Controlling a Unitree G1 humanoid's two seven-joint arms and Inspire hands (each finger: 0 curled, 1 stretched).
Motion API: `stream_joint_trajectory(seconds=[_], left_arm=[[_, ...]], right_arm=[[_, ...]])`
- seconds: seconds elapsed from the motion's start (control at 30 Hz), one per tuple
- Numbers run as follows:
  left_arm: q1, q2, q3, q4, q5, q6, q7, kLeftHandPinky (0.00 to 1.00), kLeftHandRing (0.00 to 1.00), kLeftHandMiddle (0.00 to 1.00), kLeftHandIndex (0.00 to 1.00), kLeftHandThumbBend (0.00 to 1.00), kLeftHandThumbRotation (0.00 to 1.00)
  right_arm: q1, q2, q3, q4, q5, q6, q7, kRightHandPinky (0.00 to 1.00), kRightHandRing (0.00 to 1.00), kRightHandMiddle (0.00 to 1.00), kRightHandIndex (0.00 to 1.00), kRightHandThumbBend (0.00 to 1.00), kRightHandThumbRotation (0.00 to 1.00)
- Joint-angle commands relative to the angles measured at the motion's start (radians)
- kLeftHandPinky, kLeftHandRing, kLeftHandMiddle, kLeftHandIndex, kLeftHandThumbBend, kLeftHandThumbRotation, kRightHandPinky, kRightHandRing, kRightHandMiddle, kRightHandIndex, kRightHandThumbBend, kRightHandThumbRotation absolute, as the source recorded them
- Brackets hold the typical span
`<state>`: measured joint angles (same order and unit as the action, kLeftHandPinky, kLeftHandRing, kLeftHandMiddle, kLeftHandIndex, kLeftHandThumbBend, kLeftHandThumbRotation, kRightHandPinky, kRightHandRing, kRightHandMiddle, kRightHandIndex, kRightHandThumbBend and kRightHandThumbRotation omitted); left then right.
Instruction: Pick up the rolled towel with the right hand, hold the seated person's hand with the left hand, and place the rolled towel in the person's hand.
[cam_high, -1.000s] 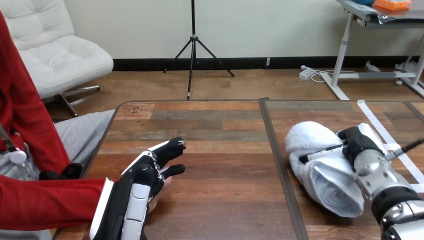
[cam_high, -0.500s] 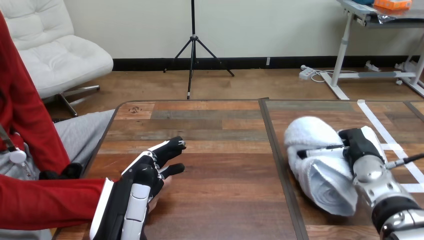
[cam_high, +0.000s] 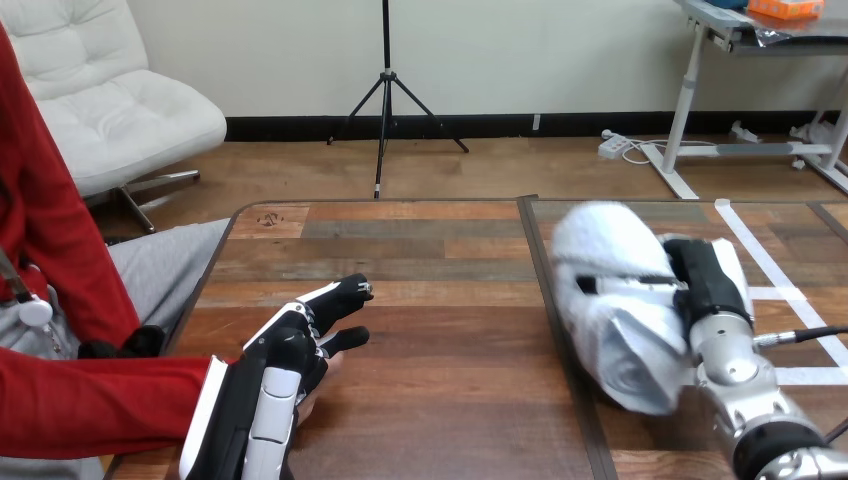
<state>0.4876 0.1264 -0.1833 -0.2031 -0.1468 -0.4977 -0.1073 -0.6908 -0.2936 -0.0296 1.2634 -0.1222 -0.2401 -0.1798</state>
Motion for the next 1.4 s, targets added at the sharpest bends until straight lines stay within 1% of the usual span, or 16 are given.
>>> stream_joint_trajectory(seconds=[0.0, 0.07, 0.13, 0.17, 0.27, 0.33, 0.37, 0.47, 0.53, 0.57, 0.67, 0.83, 1.03, 1.07, 1.27, 1.37], left_arm=[[-0.052, -0.032, 0.016, -0.030, -0.002, -0.012, -0.002, 0.77, 0.86, 0.83, 0.71, 0.68, 1.00], [-0.054, -0.031, 0.019, -0.028, -0.001, -0.012, -0.001, 0.77, 0.86, 0.83, 0.71, 0.68, 1.00], [-0.055, -0.030, 0.021, -0.027, 0.000, -0.012, -0.001, 0.77, 0.86, 0.83, 0.71, 0.68, 1.00], [-0.056, -0.029, 0.024, -0.027, 0.000, -0.010, -0.001, 0.77, 0.86, 0.83, 0.71, 0.68, 1.00], [-0.057, -0.026, 0.029, -0.026, 0.000, -0.008, 0.000, 0.78, 0.86, 0.83, 0.72, 0.68, 1.00], [-0.058, -0.026, 0.033, -0.026, 0.001, -0.009, 0.001, 0.78, 0.86, 0.83, 0.72, 0.68, 1.00], [-0.060, -0.026, 0.036, -0.022, 0.004, -0.013, 0.002, 0.78, 0.86, 0.82, 0.72, 0.68, 1.00], [-0.066, -0.025, 0.044, -0.013, 0.009, -0.024, 0.004, 0.78, 0.85, 0.82, 0.72, 0.67, 1.00], [-0.070, -0.025, 0.049, -0.006, 0.013, -0.031, 0.005, 0.78, 0.84, 0.81, 0.72, 0.67, 1.00], [-0.074, -0.025, 0.053, -0.001, 0.021, -0.037, 0.008, 0.78, 0.84, 0.81, 0.72, 0.66, 1.00], [-0.082, -0.024, 0.062, 0.008, 0.036, -0.046, 0.011, 0.76, 0.83, 0.80, 0.71, 0.66, 1.00], [-0.094, -0.022, 0.077, 0.022, 0.059, -0.063, 0.015, 0.76, 0.83, 0.80, 0.72, 0.67, 1.00], [-0.105, -0.012, 0.091, 0.020, 0.067, -0.046, 0.012, 0.76, 0.84, 0.81, 0.73, 0.70, 0.96], [-0.109, -0.007, 0.097, 0.023, 0.077, -0.047, 0.013, 0.77, 0.84, 0.81, 0.73, 0.70, 0.96], [-0.124, 0.008, 0.124, 0.028, 0.112, -0.046, 0.015, 0.77, 0.84, 0.82, 0.75, 0.69, 0.92], [-0.128, 0.016, 0.137, 0.020, 0.124, -0.034, 0.017, 0.77, 0.84, 0.82, 0.76, 0.66, 0.91]], right_arm=[[-0.038, 0.014, -0.038, -0.091, 0.034, -0.146, -0.009, 0.27, 0.32, 0.39, 0.46, 0.75, 0.00], [-0.032, 0.018, -0.045, -0.096, 0.042, -0.181, -0.005, 0.27, 0.32, 0.39, 0.46, 0.74, 0.00], [-0.029, 0.023, -0.051, -0.099, 0.047, -0.204, -0.003, 0.28, 0.32, 0.40, 0.46, 0.74, 0.00], [-0.025, 0.028, -0.060, -0.104, 0.059, -0.229, 0.005, 0.28, 0.33, 0.40, 0.46, 0.74, 0.00], [-0.017, 0.037, -0.073, -0.114, 0.080, -0.281, 0.020, 0.28, 0.33, 0.40, 0.45, 0.73, 0.00], [-0.014, 0.039, -0.076, -0.118, 0.086, -0.306, 0.025, 0.29, 0.33, 0.40, 0.45, 0.73, 0.00], [-0.011, 0.042, -0.079, -0.123, 0.091, -0.329, 0.030, 0.29, 0.33, 0.41, 0.45, 0.73, 0.00], [-0.006, 0.048, -0.085, -0.134, 0.100, -0.373, 0.039, 0.28, 0.33, 0.40, 0.45, 0.72, 0.00], [-0.005, 0.050, -0.088, -0.137, 0.103, -0.395, 0.041, 0.28, 0.33, 0.40, 0.45, 0.73, 0.00], [-0.003, 0.052, -0.090, -0.142, 0.107, -0.418, 0.048, 0.28, 0.33, 0.40, 0.45, 0.73, 0.00], [0.000, 0.054, -0.093, -0.152, 0.112, -0.459, 0.058, 0.28, 0.32, 0.40, 0.45, 0.72, 0.00], [0.001, 0.058, -0.096, -0.166, 0.112, -0.494, 0.055, 0.28, 0.32, 0.39, 0.45, 0.73, 0.00], [0.003, 0.058, -0.097, -0.188, 0.114, -0.531, 0.061, 0.28, 0.32, 0.39, 0.44, 0.73, 0.00], [0.003, 0.057, -0.097, -0.194, 0.112, -0.535, 0.060, 0.28, 0.32, 0.39, 0.44, 0.73, 0.00], [0.003, 0.053, -0.097, -0.211, 0.114, -0.562, 0.068, 0.27, 0.31, 0.38, 0.43, 0.74, 0.00], [0.004, 0.052, -0.099, -0.219, 0.118, -0.577, 0.079, 0.27, 0.31, 0.38, 0.43, 0.74, 0.00]])
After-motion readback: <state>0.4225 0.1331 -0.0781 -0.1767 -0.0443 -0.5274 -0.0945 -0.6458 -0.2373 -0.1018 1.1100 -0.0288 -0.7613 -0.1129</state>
